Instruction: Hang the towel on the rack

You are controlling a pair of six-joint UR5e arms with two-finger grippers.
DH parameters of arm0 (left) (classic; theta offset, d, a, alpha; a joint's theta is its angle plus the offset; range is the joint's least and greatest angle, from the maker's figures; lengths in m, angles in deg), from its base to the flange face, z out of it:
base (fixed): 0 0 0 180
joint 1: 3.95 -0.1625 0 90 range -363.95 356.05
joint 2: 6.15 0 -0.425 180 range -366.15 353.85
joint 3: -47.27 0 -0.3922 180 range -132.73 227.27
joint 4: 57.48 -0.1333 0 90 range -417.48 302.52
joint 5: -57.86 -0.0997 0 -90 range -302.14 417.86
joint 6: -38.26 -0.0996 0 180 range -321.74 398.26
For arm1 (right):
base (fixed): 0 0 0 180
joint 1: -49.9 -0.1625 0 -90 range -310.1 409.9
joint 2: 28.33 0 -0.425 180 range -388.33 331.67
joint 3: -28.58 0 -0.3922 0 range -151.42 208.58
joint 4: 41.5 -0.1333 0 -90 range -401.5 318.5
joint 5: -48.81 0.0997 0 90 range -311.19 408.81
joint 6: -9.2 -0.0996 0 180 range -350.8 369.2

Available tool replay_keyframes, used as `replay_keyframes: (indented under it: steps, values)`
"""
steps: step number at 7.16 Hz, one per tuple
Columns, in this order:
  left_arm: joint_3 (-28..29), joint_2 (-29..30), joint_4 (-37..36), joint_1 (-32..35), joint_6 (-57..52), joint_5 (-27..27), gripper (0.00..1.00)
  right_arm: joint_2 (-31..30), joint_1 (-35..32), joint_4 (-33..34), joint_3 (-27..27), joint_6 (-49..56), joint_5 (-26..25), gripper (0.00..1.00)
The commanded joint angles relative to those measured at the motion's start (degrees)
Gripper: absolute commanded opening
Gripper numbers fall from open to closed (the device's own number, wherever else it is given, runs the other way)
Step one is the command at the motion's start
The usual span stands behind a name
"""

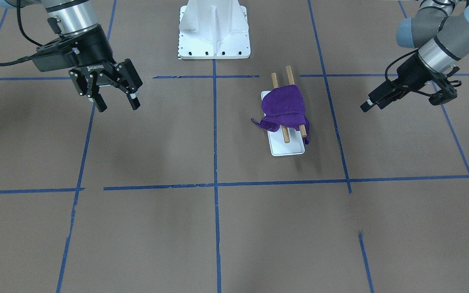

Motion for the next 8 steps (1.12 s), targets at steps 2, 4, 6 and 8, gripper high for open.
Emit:
replay_keyframes:
  steps: [2, 4, 6, 8]
  values:
    - [9.13, -3.71, -0.26, 10.55, -39.64, -0.31, 1.0, -10.73, -17.59, 0.13, 3.79, 22.5, 21.25, 1.0]
    - [14.95, -3.72, -4.63, 21.35, -65.77, -0.4, 1.0, -15.65, -29.36, 2.05, 10.19, 44.51, 28.33, 1.0]
    - [14.7, -2.85, -17.26, 30.07, -82.52, -0.4, 1.0, -15.67, -39.84, 11.52, 17.22, 71.31, 31.6, 1.0]
    - [12.69, -0.93, -34.43, 32.74, -83.46, 3.09, 1.0, -15.84, -45.23, 13.58, 25.13, 86.06, 35.72, 1.0]
